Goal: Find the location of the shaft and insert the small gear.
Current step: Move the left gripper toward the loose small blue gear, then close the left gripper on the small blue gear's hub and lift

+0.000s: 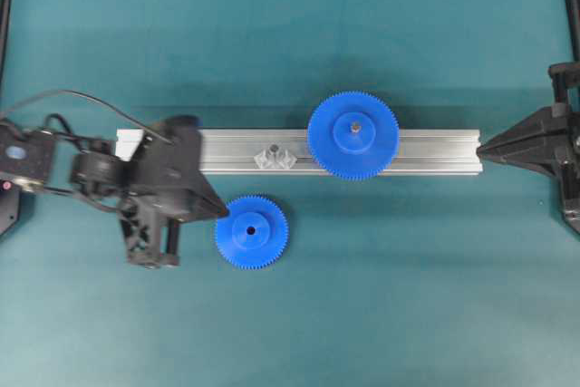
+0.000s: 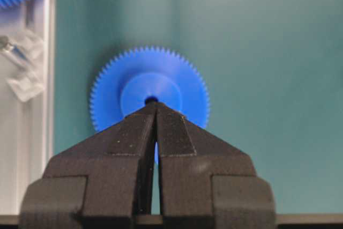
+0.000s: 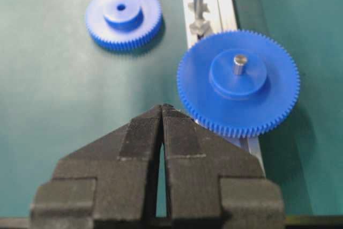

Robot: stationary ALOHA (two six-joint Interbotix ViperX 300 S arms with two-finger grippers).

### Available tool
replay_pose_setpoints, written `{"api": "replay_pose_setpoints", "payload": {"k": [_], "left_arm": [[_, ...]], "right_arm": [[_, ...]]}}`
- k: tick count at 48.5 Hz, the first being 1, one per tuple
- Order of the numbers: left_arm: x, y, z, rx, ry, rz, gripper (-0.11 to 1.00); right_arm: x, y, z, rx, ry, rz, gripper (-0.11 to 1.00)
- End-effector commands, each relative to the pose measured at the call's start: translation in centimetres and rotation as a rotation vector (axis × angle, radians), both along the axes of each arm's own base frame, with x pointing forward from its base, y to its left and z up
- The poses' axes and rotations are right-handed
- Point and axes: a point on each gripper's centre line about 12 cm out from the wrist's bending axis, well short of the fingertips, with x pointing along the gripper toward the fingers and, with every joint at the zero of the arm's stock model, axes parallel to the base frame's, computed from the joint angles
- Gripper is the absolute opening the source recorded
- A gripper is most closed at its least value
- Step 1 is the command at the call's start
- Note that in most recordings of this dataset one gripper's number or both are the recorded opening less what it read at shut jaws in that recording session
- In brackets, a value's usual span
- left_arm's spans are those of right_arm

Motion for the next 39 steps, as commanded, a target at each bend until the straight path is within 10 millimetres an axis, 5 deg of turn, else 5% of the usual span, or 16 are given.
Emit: {"api": "replay_pose_setpoints", "payload": {"k": [1,11,16,39], "left_arm": [[1.0,-0.3,0.5,0.001,-0.002,-0.007,0.12],[2.2,-0.5,-0.3,-0.013,0.036,0.007,0.71],[3.0,-0.6,-1.1,-0.027,0.065,0.02,0.91],[5.7,-1.0,-6.1,-0.001,0.241,0.022,0.91]], "right_arm": [[0.1,0.0,0.4,0.007,-0.005,-0.003,0.04],[-0.4,0.0,0.4,0.01,0.008,-0.005,0.04],[-0.5,0.0,0.5,0.01,0.006,-0.005,0.04],[-0.9,0.0,0.0,0.017,0.009,-0.008,0.04]]}}
